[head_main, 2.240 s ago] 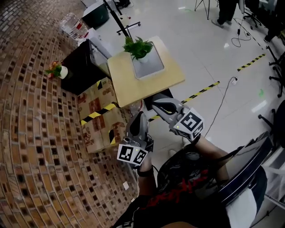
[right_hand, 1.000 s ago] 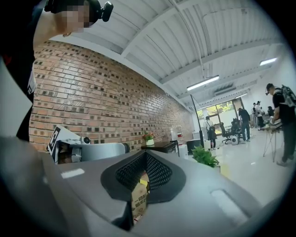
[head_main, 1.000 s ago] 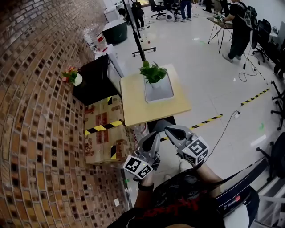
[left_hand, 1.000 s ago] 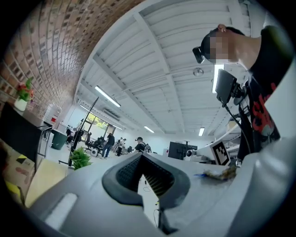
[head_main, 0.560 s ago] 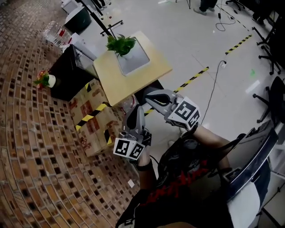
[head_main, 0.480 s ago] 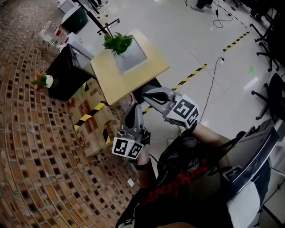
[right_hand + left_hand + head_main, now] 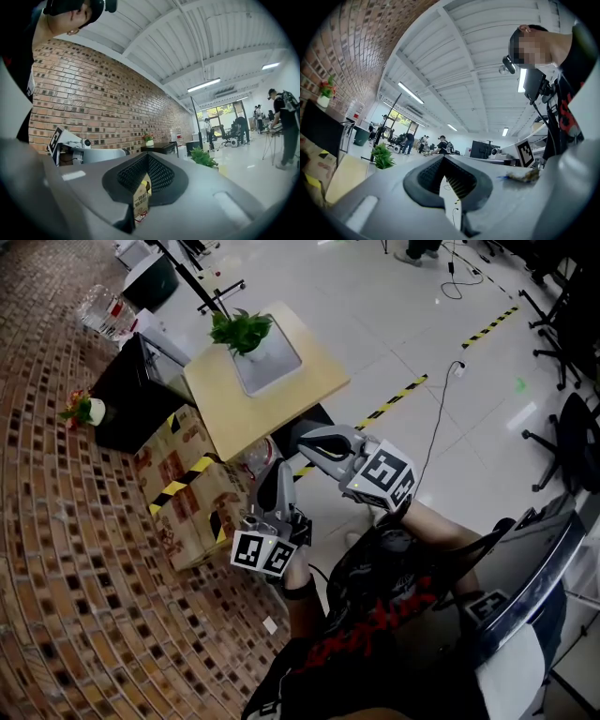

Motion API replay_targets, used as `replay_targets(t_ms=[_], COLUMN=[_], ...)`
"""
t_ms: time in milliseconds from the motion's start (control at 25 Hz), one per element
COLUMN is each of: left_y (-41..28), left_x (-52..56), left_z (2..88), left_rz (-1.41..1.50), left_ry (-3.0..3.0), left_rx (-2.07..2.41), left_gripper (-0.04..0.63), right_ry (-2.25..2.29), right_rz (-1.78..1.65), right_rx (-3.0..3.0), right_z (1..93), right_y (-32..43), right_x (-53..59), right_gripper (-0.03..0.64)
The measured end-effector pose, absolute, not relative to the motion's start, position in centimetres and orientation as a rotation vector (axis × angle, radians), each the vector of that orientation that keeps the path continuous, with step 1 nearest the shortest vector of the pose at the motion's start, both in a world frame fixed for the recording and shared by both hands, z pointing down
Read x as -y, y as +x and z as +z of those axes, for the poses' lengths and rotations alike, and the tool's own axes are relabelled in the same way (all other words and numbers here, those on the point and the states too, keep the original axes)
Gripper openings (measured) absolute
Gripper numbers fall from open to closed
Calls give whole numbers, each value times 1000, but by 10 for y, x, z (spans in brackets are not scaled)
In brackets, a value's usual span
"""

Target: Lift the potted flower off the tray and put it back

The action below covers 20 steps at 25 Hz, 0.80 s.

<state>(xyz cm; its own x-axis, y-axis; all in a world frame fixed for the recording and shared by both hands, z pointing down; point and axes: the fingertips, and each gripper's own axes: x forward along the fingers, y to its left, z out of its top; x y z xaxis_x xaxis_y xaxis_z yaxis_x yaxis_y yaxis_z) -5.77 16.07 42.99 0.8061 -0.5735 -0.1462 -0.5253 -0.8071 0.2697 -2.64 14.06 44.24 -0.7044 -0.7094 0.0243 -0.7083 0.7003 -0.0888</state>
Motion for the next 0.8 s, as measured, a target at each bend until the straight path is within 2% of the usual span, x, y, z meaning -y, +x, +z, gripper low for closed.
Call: replay_targets(t_ms=[800], left_y=[-56], left_x=[-174], left_z=[441], left_rz=[-269], left_ry=[2736], left_rx=[938], left_gripper=[0], right_ry=[-1040], right_rz=[-104], right_rx=[-2925], right_z=[435], right_y=[-35], right_x=[-159], right_gripper=[0])
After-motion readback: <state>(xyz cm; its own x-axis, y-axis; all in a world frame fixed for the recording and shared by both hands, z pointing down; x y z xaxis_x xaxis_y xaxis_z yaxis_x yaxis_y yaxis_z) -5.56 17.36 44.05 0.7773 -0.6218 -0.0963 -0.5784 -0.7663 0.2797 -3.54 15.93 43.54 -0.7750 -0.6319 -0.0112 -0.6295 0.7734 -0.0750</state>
